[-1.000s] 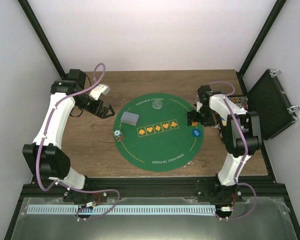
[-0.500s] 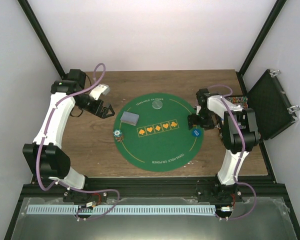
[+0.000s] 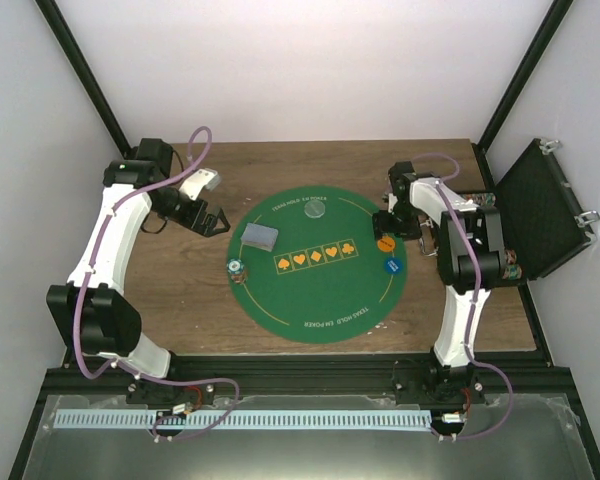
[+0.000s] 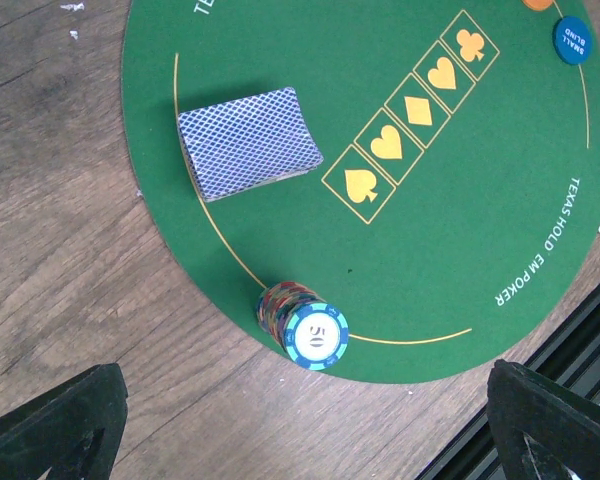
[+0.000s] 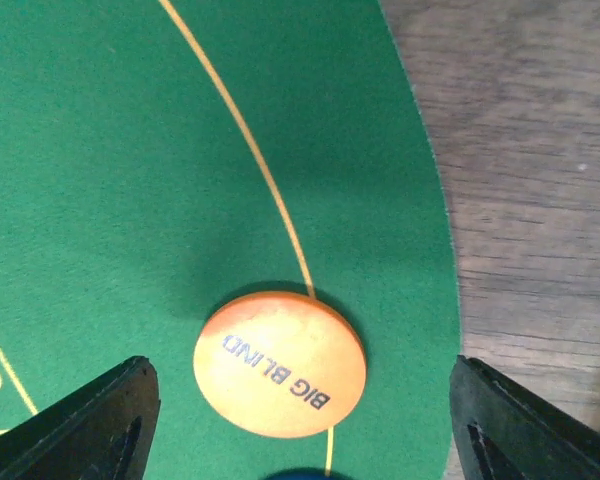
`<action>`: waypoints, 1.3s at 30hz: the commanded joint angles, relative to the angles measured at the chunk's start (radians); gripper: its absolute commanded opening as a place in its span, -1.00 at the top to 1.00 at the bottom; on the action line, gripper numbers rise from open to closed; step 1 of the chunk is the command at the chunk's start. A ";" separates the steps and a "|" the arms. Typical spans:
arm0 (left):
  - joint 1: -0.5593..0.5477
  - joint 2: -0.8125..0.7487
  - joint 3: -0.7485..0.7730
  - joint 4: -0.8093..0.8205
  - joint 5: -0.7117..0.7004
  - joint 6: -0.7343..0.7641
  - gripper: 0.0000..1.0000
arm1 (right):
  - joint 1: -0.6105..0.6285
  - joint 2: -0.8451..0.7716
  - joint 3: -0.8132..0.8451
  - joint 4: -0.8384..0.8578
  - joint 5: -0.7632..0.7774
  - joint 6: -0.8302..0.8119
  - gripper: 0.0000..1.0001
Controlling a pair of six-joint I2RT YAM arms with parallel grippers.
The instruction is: Distribute texas hold em gaming equipment
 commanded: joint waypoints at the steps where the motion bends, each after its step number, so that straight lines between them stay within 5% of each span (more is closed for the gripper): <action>1: 0.002 0.001 0.012 -0.001 0.005 -0.003 -0.99 | 0.001 0.039 0.038 0.004 0.009 -0.017 -0.58; 18: 0.001 0.029 0.033 -0.013 0.010 -0.002 -0.99 | 0.031 -0.009 -0.025 -0.051 0.050 0.010 -0.45; 30: 0.002 0.022 0.028 -0.012 0.010 0.003 -0.98 | 0.041 -0.157 -0.263 -0.052 0.002 0.059 -0.50; 39: 0.002 0.014 0.021 -0.010 0.010 0.002 -0.98 | 0.066 -0.109 -0.231 -0.011 0.026 0.049 -0.35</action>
